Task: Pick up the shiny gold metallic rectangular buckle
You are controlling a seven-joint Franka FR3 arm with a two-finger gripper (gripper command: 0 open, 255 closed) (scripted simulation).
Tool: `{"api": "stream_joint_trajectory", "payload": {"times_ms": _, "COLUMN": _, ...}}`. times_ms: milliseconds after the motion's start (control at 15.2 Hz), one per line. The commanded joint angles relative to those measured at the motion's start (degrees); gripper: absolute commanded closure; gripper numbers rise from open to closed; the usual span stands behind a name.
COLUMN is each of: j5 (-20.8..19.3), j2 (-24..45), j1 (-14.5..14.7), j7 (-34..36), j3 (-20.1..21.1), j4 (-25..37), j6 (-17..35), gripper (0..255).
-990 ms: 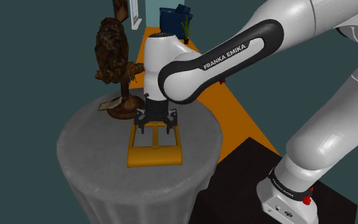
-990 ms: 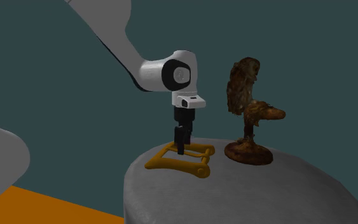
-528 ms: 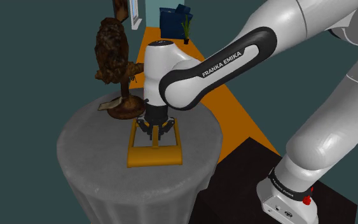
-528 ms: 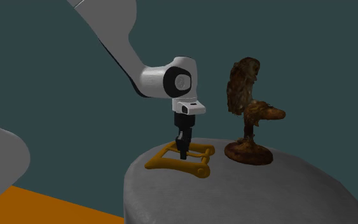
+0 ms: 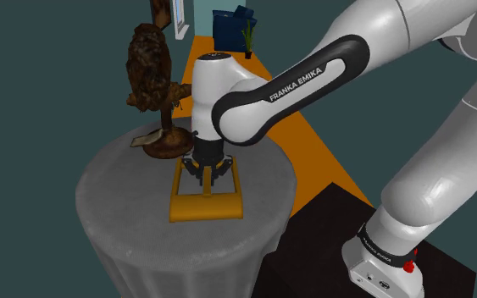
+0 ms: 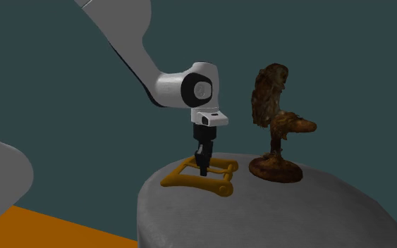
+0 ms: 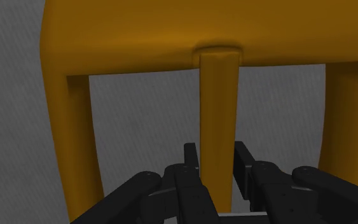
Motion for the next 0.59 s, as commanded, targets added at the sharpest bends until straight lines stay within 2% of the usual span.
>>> {"api": "stream_joint_trajectory", "payload": {"times_ms": 0, "j5": 1.0, "j2": -1.1, "j1": 0.0, "j7": -0.7, "j3": -0.1, "j4": 0.6, "j6": -1.3, "gripper": 255}}
{"api": "stream_joint_trajectory", "payload": {"times_ms": 528, "j5": 4.7, "j2": -5.5, "j1": 0.1, "j7": -3.3, "j3": -1.0, "j4": 3.8, "j6": -7.7, "gripper": 255}}
